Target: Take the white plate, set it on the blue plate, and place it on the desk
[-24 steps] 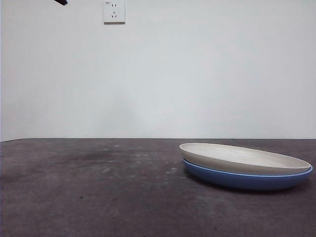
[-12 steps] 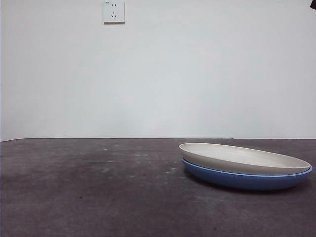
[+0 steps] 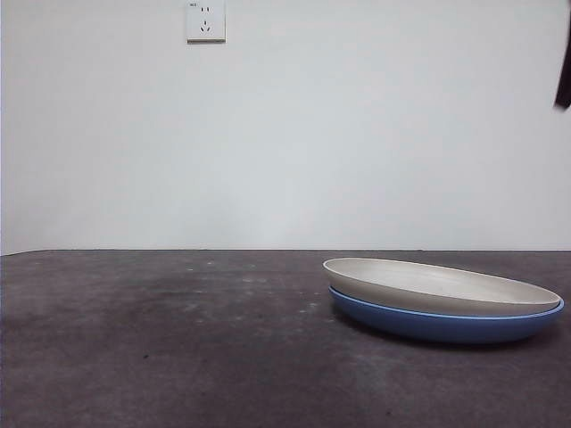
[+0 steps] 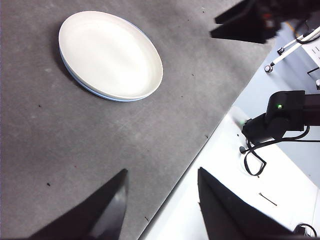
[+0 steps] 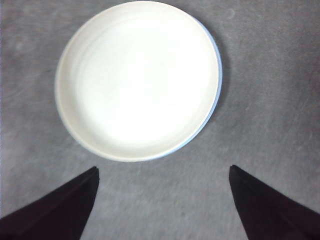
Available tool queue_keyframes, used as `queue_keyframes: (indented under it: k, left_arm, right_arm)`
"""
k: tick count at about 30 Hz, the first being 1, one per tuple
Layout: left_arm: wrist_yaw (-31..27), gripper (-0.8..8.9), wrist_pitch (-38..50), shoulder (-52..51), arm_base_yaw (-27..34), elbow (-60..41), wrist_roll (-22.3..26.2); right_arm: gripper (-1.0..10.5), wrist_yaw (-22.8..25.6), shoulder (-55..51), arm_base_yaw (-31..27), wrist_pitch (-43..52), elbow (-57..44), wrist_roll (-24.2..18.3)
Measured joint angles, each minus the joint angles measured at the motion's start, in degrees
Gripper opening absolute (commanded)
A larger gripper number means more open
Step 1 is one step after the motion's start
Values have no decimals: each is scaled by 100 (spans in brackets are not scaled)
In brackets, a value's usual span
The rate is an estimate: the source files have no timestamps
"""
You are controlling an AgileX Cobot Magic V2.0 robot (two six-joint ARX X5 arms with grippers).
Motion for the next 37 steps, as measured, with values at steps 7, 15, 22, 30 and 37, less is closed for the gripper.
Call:
queue_keyframes:
  k: [7,15,22,30,37]
  left_arm:
    - [0,222,0,0,0,0,0]
    - [0,222,0,0,0,0,0]
    - [0,222,0,0,0,0,0]
    - [0,222,-2,0,0,0,0]
    - [0,221,-4,0,0,0,0]
  right_arm:
    - [374,9,1512,-98,1029,9,0]
    - [350,24,2883,-162,1812,9,-4]
    - [241,166,3316,-173,2177,9,-26]
    - [144,170,3517,-173,2402,9,-28]
    - [60,315,3611,-190,2400,9,-28]
